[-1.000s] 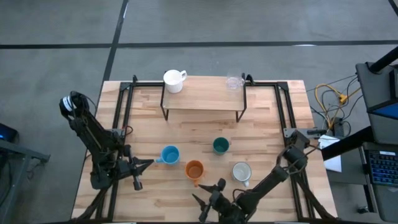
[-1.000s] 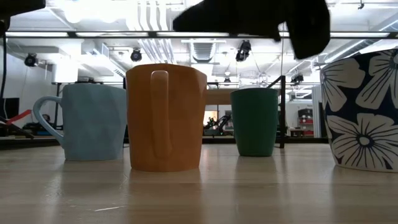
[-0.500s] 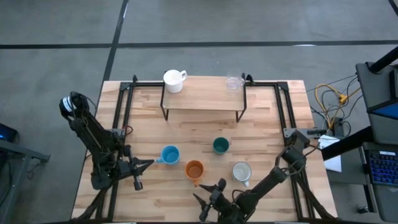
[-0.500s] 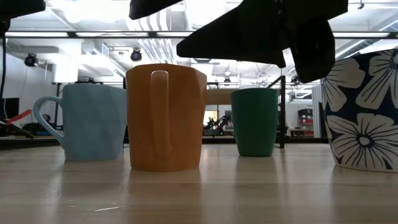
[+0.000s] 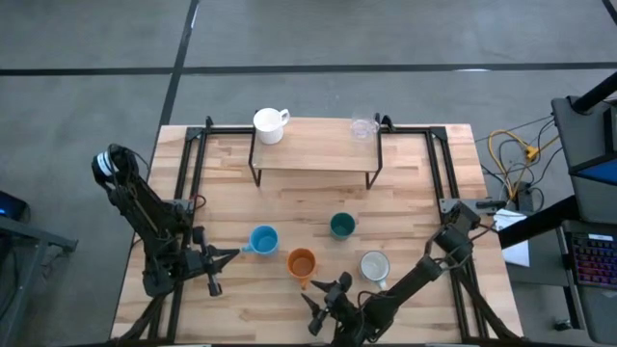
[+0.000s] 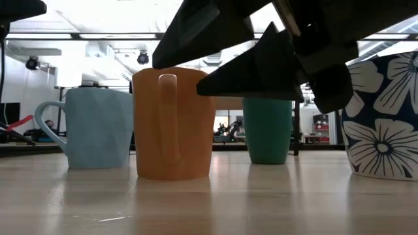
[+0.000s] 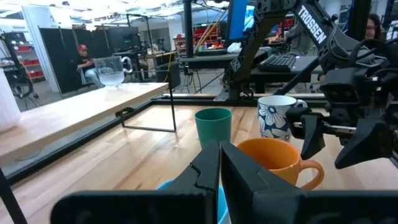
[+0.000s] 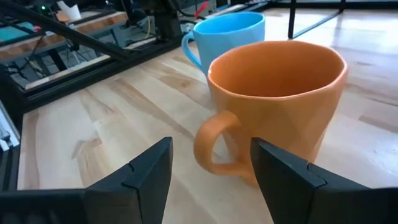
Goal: Stack small to large cups/mugs on shelf
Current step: Put the orange cup on the shelf
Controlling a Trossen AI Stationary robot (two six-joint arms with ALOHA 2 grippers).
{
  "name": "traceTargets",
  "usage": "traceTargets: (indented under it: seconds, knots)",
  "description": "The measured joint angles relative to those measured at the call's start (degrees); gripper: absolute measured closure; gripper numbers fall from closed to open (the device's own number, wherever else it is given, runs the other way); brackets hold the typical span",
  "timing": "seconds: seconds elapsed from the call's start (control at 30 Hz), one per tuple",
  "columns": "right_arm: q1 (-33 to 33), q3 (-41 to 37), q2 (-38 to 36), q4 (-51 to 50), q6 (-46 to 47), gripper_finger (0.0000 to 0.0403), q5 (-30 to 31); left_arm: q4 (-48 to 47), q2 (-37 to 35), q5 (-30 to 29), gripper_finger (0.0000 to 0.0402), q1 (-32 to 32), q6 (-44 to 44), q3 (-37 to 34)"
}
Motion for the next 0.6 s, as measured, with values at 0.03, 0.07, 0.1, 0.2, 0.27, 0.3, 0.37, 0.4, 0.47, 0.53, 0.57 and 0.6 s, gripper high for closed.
traceTargets:
  seconds: [0.03,0.07,0.1,0.2,0.27,0.3,0.37,0.4,0.47,0.53,0.57,0.6]
  knots:
    - [-0.1,0.0,0.0,0.0,0.0,0.0194,-0.3,0.0,0.1,0.0,0.0402,0.0,-0.4,0.0]
    - [-0.3,0.0,0.0,0.0,0.0,0.0194,-0.6,0.0,0.3,0.0,0.0402,0.0,-0.5,0.0]
    - [-0.5,0.0,0.0,0.0,0.0,0.0194,-0.9,0.0,0.4,0.0,0.0402,0.1,-0.5,0.0]
    - [-0.9,-0.1,0.0,0.0,-0.1,0.0194,-1.7,0.1,0.7,0.0,0.0402,0.1,-0.5,0.0]
    - [-1.2,-0.2,0.0,0.0,-0.3,0.0194,-1.8,0.1,0.7,0.0,0.0402,0.1,-0.6,0.0]
    - [-1.3,-0.2,0.0,0.0,-0.4,0.0194,-1.8,0.1,0.7,0.0,0.0402,0.1,-0.9,0.0]
    - [-1.5,-0.2,0.0,0.0,-0.6,0.0194,-1.8,0.1,0.7,0.0,0.0402,0.1,-1.9,0.0]
    - [-1.6,-0.2,0.0,0.0,-0.6,0.0194,-1.8,0.1,0.7,0.0,0.0402,0.1,-1.9,0.0]
    - [-1.7,-0.2,0.0,0.0,-0.6,0.0194,-1.8,0.2,0.7,0.0,0.0402,0.1,-1.9,0.0]
    - [-1.8,-0.2,0.0,-0.2,-0.6,0.0194,-1.8,0.2,0.7,0.0,0.0402,0.1,-1.9,0.0]
    - [-1.9,-0.2,0.0,-0.6,-0.5,0.0194,-1.8,0.2,0.7,0.0,0.0402,0.1,-1.9,0.0]
    - [-2.0,-0.2,0.0,-1.2,-0.1,0.0194,-1.8,0.2,0.7,0.0,0.0402,0.1,-1.9,0.0]
